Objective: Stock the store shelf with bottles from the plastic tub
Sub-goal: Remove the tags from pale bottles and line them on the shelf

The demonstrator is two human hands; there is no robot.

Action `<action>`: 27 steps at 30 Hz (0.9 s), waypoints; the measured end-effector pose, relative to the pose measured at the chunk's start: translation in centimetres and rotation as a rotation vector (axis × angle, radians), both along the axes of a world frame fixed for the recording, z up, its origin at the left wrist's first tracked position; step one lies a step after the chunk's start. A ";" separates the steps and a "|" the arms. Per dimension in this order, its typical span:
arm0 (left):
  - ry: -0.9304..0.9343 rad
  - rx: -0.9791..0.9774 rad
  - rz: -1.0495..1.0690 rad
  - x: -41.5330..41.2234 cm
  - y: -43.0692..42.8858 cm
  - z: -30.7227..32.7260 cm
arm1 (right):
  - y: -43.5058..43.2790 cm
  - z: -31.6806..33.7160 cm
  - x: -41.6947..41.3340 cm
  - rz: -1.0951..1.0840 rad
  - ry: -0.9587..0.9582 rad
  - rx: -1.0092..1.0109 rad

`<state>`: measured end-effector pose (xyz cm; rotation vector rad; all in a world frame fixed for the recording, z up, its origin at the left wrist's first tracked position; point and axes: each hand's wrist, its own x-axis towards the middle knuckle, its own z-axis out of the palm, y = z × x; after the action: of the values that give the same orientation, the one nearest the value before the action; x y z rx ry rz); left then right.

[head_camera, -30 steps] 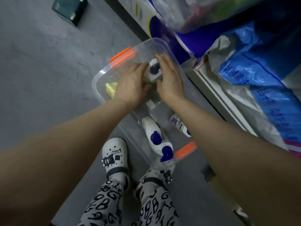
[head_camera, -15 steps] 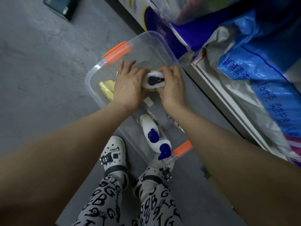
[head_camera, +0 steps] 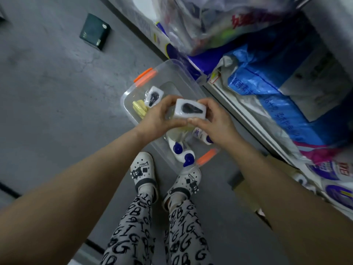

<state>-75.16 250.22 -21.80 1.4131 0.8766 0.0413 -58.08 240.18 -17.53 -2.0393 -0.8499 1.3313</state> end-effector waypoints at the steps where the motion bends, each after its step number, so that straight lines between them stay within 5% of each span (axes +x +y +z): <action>1: -0.019 -0.032 -0.002 -0.2 0.1 1.8 | -0.1 1.8 0.1 -0.031 0.049 -0.005; 14: -0.112 0.003 0.163 0.0 0.3 23.2 | 0.5 22.3 -3.4 -0.527 0.343 0.146; 27: -0.180 -0.023 0.209 2.7 1.2 42.7 | -0.8 39.5 -3.8 -0.448 0.343 0.279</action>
<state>-72.44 251.39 20.88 1.2708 0.8677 0.3115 -61.92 239.38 21.95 -1.5997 -0.3691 1.1818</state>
